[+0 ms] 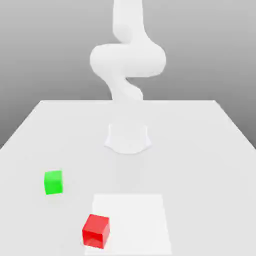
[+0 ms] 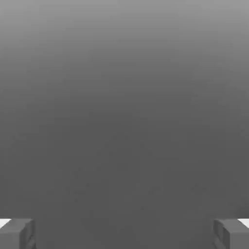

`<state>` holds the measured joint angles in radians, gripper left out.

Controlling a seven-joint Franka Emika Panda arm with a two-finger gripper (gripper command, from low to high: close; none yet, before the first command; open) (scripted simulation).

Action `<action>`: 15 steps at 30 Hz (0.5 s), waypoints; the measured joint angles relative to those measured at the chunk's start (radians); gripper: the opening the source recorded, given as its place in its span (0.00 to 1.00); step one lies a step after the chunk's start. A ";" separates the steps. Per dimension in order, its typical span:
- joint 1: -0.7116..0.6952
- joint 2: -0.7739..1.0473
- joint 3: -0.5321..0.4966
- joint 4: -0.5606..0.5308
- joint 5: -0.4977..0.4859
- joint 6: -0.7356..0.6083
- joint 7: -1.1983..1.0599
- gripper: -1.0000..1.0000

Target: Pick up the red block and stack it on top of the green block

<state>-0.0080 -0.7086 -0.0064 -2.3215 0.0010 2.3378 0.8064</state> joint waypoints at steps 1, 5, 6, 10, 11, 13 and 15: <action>-0.003 0.039 -0.003 -0.009 0.000 0.016 0.003 0.50; -0.016 0.187 -0.014 -0.044 0.002 0.078 0.013 0.50; -0.019 0.224 -0.017 -0.052 0.003 0.093 0.016 0.50; -0.030 0.369 -0.029 -0.087 0.005 0.153 0.025 0.50; -0.035 0.405 -0.030 -0.095 0.007 0.167 0.026 0.50; -0.041 0.477 -0.036 -0.112 0.009 0.198 0.031 0.50; -0.047 0.550 -0.042 -0.129 0.012 0.227 0.034 0.50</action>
<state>-0.0550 -0.1586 -0.0489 -2.4504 0.0131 2.5653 0.8408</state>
